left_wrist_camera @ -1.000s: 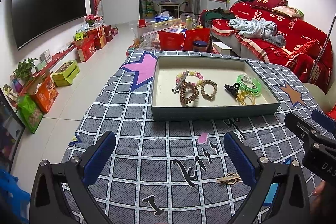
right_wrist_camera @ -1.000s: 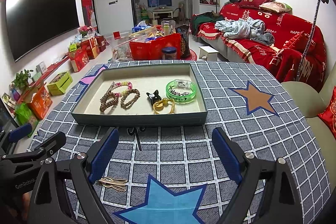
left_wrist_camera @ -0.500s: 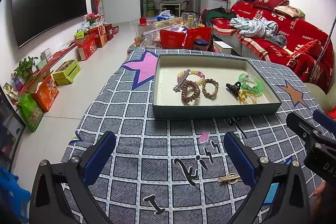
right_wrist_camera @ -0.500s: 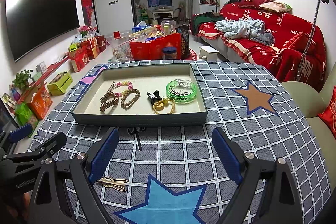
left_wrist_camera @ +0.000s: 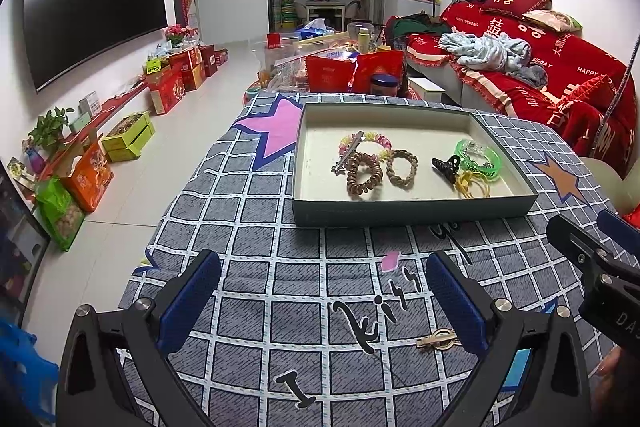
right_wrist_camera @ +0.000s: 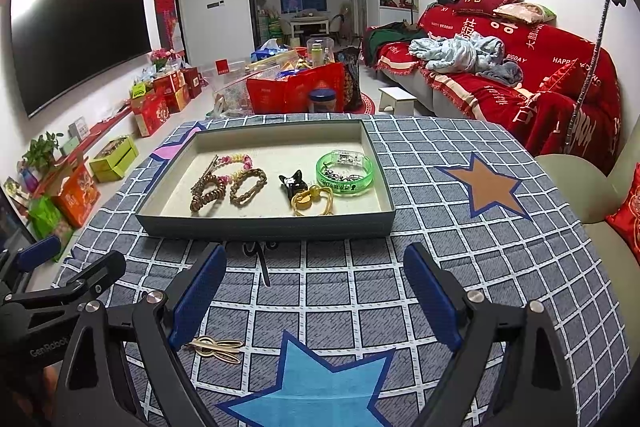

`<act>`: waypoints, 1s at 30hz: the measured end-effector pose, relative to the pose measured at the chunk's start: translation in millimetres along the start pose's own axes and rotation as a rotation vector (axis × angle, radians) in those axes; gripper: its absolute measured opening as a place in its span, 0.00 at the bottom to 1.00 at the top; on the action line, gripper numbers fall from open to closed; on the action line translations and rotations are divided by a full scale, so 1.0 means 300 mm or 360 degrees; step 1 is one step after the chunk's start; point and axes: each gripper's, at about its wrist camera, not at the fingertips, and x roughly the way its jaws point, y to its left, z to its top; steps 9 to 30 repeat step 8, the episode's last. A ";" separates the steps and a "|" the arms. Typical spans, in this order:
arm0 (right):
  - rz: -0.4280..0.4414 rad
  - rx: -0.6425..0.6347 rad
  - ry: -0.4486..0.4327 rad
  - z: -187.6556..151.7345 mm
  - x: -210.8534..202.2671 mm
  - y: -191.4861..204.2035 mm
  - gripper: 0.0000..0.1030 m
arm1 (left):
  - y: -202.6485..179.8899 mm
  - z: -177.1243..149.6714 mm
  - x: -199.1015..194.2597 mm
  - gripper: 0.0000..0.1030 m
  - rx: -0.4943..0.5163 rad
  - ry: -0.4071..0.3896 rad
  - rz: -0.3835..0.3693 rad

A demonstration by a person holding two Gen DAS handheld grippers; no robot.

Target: Organize jewelry

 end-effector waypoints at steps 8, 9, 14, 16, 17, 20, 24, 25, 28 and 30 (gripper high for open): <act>0.0000 0.0002 0.0000 0.001 -0.004 0.001 0.89 | 0.003 -0.003 0.001 1.00 0.0000 0.0005 -0.0007; 0.0000 0.0002 0.0000 0.001 -0.004 0.001 0.89 | 0.003 -0.003 0.001 1.00 0.0000 0.0005 -0.0007; 0.0000 0.0002 0.0000 0.001 -0.004 0.001 0.89 | 0.003 -0.003 0.001 1.00 0.0000 0.0005 -0.0007; 0.0000 0.0002 0.0000 0.001 -0.004 0.001 0.89 | 0.003 -0.003 0.001 1.00 0.0000 0.0005 -0.0007; 0.0000 0.0002 0.0000 0.001 -0.004 0.001 0.89 | 0.003 -0.003 0.001 1.00 0.0000 0.0005 -0.0007; 0.0000 0.0002 0.0000 0.001 -0.004 0.001 0.89 | 0.003 -0.003 0.001 1.00 0.0000 0.0005 -0.0007; 0.0000 0.0002 0.0000 0.001 -0.004 0.001 0.89 | 0.003 -0.003 0.001 1.00 0.0000 0.0005 -0.0007; 0.0000 0.0002 0.0000 0.001 -0.004 0.001 0.89 | 0.003 -0.003 0.001 1.00 0.0000 0.0005 -0.0007; 0.0000 0.0002 0.0000 0.001 -0.004 0.001 0.89 | 0.003 -0.003 0.001 1.00 0.0000 0.0005 -0.0007; 0.0000 0.0002 0.0000 0.001 -0.004 0.001 0.89 | 0.003 -0.003 0.001 1.00 0.0000 0.0005 -0.0007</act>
